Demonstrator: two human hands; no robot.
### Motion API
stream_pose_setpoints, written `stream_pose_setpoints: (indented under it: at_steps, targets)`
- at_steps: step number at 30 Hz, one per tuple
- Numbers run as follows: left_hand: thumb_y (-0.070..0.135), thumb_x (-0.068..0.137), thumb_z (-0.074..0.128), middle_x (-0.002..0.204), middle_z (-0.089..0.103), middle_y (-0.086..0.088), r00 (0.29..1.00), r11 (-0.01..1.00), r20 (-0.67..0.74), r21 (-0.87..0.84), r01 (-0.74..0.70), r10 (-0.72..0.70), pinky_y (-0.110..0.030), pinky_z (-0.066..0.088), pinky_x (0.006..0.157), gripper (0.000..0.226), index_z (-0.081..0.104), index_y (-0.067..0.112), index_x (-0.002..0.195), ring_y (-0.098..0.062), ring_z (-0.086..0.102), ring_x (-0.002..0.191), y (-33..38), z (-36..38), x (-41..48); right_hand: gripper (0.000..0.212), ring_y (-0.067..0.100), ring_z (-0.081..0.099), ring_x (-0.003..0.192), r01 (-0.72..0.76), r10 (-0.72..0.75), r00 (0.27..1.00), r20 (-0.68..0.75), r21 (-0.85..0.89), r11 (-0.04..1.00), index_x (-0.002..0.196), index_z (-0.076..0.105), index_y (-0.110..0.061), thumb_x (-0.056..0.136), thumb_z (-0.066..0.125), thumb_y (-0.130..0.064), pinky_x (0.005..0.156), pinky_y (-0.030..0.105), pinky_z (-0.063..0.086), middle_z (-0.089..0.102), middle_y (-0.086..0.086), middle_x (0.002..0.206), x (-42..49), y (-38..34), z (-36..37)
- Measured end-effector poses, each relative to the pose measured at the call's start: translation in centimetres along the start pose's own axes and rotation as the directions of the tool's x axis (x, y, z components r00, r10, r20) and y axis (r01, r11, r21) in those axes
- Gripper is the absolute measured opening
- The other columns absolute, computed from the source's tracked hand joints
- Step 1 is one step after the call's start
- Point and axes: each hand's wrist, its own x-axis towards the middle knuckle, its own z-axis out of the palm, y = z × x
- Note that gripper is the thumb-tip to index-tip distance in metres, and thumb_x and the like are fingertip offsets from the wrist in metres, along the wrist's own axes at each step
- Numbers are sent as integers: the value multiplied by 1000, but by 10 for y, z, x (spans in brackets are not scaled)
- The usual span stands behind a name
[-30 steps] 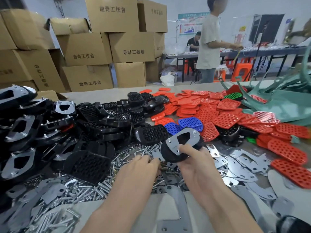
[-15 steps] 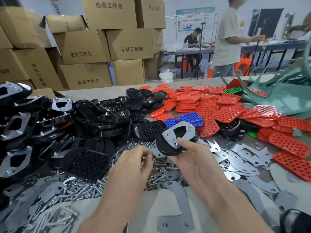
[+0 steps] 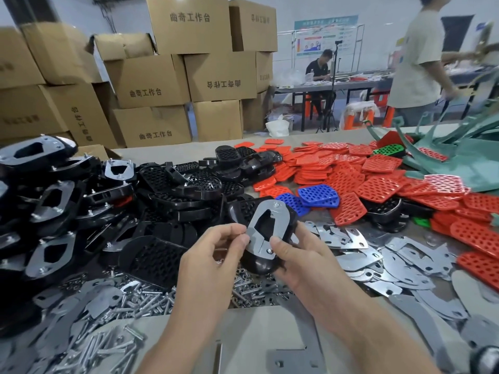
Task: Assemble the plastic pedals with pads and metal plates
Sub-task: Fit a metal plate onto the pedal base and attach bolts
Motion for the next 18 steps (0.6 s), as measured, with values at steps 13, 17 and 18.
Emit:
stream_pose_setpoints:
  at_steps: [13,17,18]
  targets:
    - [29,87,74,87,68,17,999,998,-9,42,-44,44,-8,44,69,9,71,37,84,-3,63,82,0,0,-2,38,32,70,117,30,-28,999,46,-42,999,137,57,-14,101,52,1,99,46,58,73,14,125,-1,0,-2]
    - [30,86,75,85,70,16,1000,1000,-5,-10,-11,11,-8,43,68,8,70,35,82,-2,63,80,2,0,-1,40,31,71,115,37,-36,999,39,-34,999,137,57,-13,101,52,3,91,40,61,73,16,125,-1,0,-2]
    - [30,85,75,84,70,16,1000,1000,-6,-27,-1,1,-8,43,68,7,70,33,82,-2,63,79,3,0,-1,40,32,71,114,41,-39,998,40,-39,998,137,57,-13,101,52,3,90,40,61,72,17,125,-1,0,-2]
